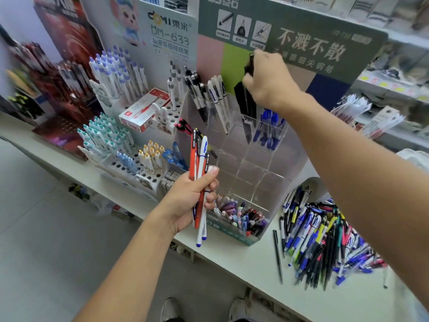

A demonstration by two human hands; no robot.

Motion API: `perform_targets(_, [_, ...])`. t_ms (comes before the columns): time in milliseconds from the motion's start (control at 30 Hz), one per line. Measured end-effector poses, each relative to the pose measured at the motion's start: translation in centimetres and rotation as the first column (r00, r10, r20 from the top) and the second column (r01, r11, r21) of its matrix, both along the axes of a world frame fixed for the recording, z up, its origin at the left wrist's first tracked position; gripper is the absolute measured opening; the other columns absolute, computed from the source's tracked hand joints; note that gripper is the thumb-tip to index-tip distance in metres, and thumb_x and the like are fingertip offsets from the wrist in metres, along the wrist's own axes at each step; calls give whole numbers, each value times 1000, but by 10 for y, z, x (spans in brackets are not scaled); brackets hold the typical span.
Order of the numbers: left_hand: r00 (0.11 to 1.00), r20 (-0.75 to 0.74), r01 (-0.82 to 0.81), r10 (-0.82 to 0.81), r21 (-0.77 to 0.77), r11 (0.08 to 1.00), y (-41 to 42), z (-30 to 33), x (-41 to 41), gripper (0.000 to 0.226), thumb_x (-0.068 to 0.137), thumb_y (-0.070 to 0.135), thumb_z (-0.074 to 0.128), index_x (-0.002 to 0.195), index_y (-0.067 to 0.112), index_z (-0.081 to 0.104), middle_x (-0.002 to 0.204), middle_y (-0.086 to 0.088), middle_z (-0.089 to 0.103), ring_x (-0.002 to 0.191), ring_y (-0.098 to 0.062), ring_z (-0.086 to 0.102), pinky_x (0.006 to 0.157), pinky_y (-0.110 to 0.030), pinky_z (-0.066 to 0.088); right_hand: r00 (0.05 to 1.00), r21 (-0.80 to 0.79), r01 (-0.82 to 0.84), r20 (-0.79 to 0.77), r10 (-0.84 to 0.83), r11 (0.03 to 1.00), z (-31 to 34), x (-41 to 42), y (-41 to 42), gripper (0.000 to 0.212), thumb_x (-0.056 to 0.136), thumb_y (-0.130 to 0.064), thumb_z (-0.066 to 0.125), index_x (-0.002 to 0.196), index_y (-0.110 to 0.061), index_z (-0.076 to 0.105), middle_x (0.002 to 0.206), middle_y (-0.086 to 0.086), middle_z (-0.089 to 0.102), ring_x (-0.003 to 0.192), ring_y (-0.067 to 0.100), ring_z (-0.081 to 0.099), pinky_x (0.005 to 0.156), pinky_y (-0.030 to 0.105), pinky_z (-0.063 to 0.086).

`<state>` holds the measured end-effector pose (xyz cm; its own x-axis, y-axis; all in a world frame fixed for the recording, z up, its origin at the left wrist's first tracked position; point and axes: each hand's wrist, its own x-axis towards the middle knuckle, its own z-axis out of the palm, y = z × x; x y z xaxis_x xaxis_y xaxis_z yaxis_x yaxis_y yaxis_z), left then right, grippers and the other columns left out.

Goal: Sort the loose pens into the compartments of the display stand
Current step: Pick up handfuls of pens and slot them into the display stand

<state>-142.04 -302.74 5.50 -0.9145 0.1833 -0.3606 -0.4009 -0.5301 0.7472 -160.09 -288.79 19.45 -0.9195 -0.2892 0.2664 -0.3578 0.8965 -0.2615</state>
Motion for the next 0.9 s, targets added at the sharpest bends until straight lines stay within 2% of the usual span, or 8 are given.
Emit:
perform_targets(100, [999, 12, 36, -36, -7, 999, -7, -2, 4, 19, 86, 20, 69, 97, 13, 54, 66, 0, 49, 46, -7, 40, 38, -15, 35, 983, 47, 0, 182, -9, 999, -10, -5, 0, 12, 90, -6, 61, 85, -2, 51, 87, 20, 62, 82, 38, 65, 68, 49, 56])
perform_targets(167, [998, 11, 59, -59, 6, 998, -10, -2, 7, 18, 88, 19, 67, 93, 12, 51, 67, -2, 50, 46, -6, 40, 38, -15, 35, 976, 75, 54, 209, -69, 996, -14, -8, 3, 14, 87, -6, 65, 84, -2, 52, 79, 15, 57, 79, 35, 63, 59, 41, 53])
perform_targets(333, [994, -13, 105, -105, 40, 994, -14, -3, 12, 17, 97, 17, 60, 89, 12, 46, 70, -2, 49, 49, -7, 41, 42, -16, 37, 995, 78, 99, 10, -100, 992, -4, 29, 8, 38, 87, -22, 75, 116, -4, 60, 116, 17, 62, 104, 36, 59, 88, 44, 52])
perform_targets(400, [991, -34, 126, -126, 4, 992, -11, -3, 14, 17, 100, 16, 57, 88, 12, 45, 70, -1, 49, 50, -7, 40, 44, -16, 37, 997, -106, 25, -66, -32, 994, -9, 69, 7, 27, 89, -34, 72, 101, -9, 68, 99, 12, 69, 88, 31, 62, 81, 42, 55])
perform_targets(500, [988, -57, 139, -143, -78, 987, -3, -1, 14, 13, 100, 14, 57, 94, 12, 46, 71, -2, 48, 51, -9, 39, 46, -18, 35, 932, -173, -30, 350, 90, 984, -35, 112, 1, 42, 87, -51, 73, 75, -11, 75, 69, 10, 72, 62, 29, 63, 58, 36, 56])
perform_targets(600, [982, -57, 176, -179, -61, 983, 6, 2, 14, 14, 97, 15, 58, 109, 11, 50, 73, -3, 51, 52, -10, 41, 46, -19, 37, 778, -260, 28, 612, 143, 965, -61, 113, 8, 34, 85, -45, 77, 77, -11, 79, 68, 7, 71, 53, 13, 50, 54, 24, 45])
perform_targets(733, [976, -68, 208, -208, -7, 978, 11, 4, 16, 18, 97, 20, 57, 109, 11, 49, 78, -5, 55, 52, -10, 43, 46, -19, 38, 683, -474, 178, 690, 238, 863, -63, 107, 32, 26, 86, -34, 77, 81, -8, 79, 66, 7, 61, 54, 11, 43, 50, 20, 36])
perform_targets(900, [977, -66, 207, -202, 99, 973, 16, 4, 19, 22, 99, 27, 51, 117, 13, 49, 80, -5, 56, 51, -8, 41, 44, -17, 35, 659, -628, 244, 666, 348, 739, -63, 105, 46, 22, 98, -22, 63, 93, -1, 69, 86, 19, 75, 64, 11, 63, 56, 19, 47])
